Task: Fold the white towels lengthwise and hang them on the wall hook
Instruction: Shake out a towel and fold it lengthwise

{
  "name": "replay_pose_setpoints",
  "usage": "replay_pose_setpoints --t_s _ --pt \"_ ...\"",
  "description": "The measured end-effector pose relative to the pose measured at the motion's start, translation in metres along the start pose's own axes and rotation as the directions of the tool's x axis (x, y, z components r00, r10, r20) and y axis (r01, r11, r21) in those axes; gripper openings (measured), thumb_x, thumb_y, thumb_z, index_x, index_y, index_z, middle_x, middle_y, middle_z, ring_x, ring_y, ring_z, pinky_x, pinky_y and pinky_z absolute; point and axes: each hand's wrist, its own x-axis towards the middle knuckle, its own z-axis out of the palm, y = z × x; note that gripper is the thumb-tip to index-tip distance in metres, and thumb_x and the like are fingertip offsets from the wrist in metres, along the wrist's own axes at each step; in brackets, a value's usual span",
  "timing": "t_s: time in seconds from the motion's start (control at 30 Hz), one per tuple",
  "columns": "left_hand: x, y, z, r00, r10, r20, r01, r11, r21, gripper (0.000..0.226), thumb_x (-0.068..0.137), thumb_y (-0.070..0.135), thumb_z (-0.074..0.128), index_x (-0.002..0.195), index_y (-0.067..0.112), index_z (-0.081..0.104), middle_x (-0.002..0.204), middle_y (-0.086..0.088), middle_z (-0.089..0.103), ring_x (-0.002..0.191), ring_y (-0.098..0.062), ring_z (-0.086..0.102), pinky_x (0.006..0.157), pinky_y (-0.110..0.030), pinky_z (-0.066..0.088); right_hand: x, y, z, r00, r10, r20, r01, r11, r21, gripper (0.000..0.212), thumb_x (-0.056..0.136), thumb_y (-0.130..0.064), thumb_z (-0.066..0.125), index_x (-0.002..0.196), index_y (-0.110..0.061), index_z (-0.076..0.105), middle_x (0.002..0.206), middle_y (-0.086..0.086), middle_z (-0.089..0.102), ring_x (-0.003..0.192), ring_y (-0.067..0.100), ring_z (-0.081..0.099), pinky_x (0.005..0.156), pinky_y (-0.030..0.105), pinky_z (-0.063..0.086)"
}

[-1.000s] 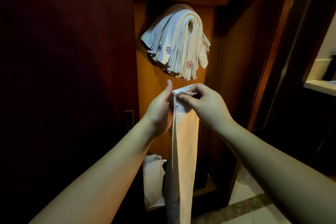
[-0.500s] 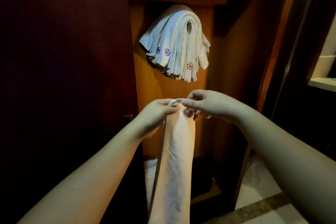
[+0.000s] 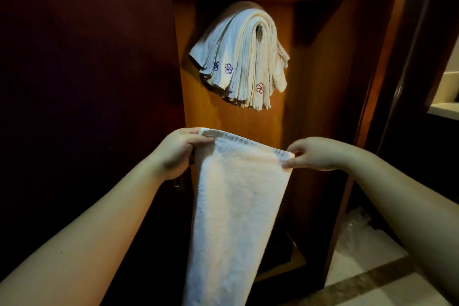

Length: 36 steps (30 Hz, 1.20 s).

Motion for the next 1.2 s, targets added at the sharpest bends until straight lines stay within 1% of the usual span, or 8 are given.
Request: replay_pose_setpoints --t_s 0.27,0.4,0.6,0.77,0.9,1.0,1.1,1.2 --pt "0.007 -0.011 -0.012 0.995 0.044 -0.094 -0.053 0.994 -0.092 0.025 0.097 0.002 0.047 0.108 0.007 0.07 0.097 -0.011 0.073 0.087 -0.022 0.068 0.081 -0.032 0.052 0.0 0.006 0.013 0.915 -0.026 -0.402 0.314 0.67 0.672 0.012 0.093 -0.027 0.066 0.093 -0.021 0.055 0.093 0.0 0.065 0.084 0.016 0.066 0.068 0.027 0.055" --pt "0.011 -0.009 -0.005 0.99 0.05 -0.134 -0.066 0.991 -0.115 0.024 0.098 0.003 0.048 0.103 0.009 0.071 0.086 -0.005 0.073 0.077 -0.017 0.067 0.074 -0.029 0.052 0.006 0.008 0.016 0.953 -0.013 -0.304 0.281 0.419 0.863 0.027 0.092 -0.017 0.068 0.108 -0.031 0.052 0.099 0.008 0.059 0.085 0.021 0.06 0.069 0.032 0.053" --pt "0.011 -0.008 -0.002 0.993 0.055 -0.104 -0.066 0.992 -0.104 0.022 0.098 0.004 0.048 0.104 0.009 0.07 0.086 -0.005 0.072 0.077 -0.017 0.068 0.075 -0.03 0.054 0.003 0.02 0.013 0.978 -0.146 -0.152 0.209 0.584 0.784 0.011 0.094 -0.022 0.065 0.095 -0.011 0.067 0.079 0.002 0.063 0.067 0.01 0.057 0.064 0.025 0.047" --pt "0.008 -0.009 -0.003 0.997 0.055 -0.059 -0.062 0.99 -0.129 0.023 0.092 0.013 0.053 0.109 0.009 0.068 0.09 -0.007 0.073 0.078 -0.018 0.07 0.074 -0.029 0.058 0.007 0.017 0.009 0.923 -0.053 -0.382 0.371 0.393 0.842 0.018 0.088 -0.037 0.063 0.089 -0.02 0.056 0.087 0.003 0.063 0.079 0.017 0.061 0.073 0.038 0.051" --pt "0.009 -0.006 0.0 0.995 0.086 -0.057 -0.095 0.979 -0.181 0.024 0.089 0.012 0.058 0.111 0.007 0.067 0.093 -0.01 0.074 0.082 -0.021 0.072 0.079 -0.032 0.058 0.012 0.007 0.022 0.754 0.099 -0.649 0.449 0.644 0.62 0.016 0.097 -0.047 0.057 0.088 -0.034 0.055 0.081 -0.011 0.063 0.074 0.006 0.056 0.068 0.032 0.044" --pt "0.008 -0.007 0.002 0.994 0.104 -0.034 -0.109 0.97 -0.218 0.039 0.085 0.013 0.061 0.122 0.0 0.063 0.104 -0.014 0.073 0.091 -0.024 0.071 0.086 -0.036 0.057 0.008 0.0 0.026 0.662 0.155 -0.734 0.489 0.653 0.579 0.016 0.097 -0.044 0.059 0.085 -0.034 0.056 0.077 -0.014 0.063 0.071 0.002 0.056 0.066 0.031 0.043" --pt "0.007 -0.009 0.004 0.995 0.099 -0.014 -0.099 0.961 -0.26 0.041 0.086 0.012 0.059 0.124 -0.001 0.061 0.109 -0.017 0.072 0.094 -0.026 0.071 0.087 -0.037 0.057 0.004 0.005 0.022 0.741 0.056 -0.669 0.532 0.559 0.636 0.029 0.083 -0.053 0.073 0.091 -0.028 0.059 0.077 -0.013 0.067 0.068 -0.002 0.061 0.065 0.022 0.047" --pt "0.006 -0.011 0.005 0.994 0.112 0.013 -0.105 0.957 -0.271 0.04 0.087 0.014 0.052 0.123 0.0 0.061 0.108 -0.016 0.072 0.093 -0.024 0.072 0.085 -0.036 0.058 0.004 0.017 0.016 0.872 -0.094 -0.48 0.464 0.473 0.749 0.085 0.048 -0.085 0.073 0.108 -0.025 0.065 0.106 -0.001 0.073 0.096 0.018 0.07 0.087 0.035 0.054"
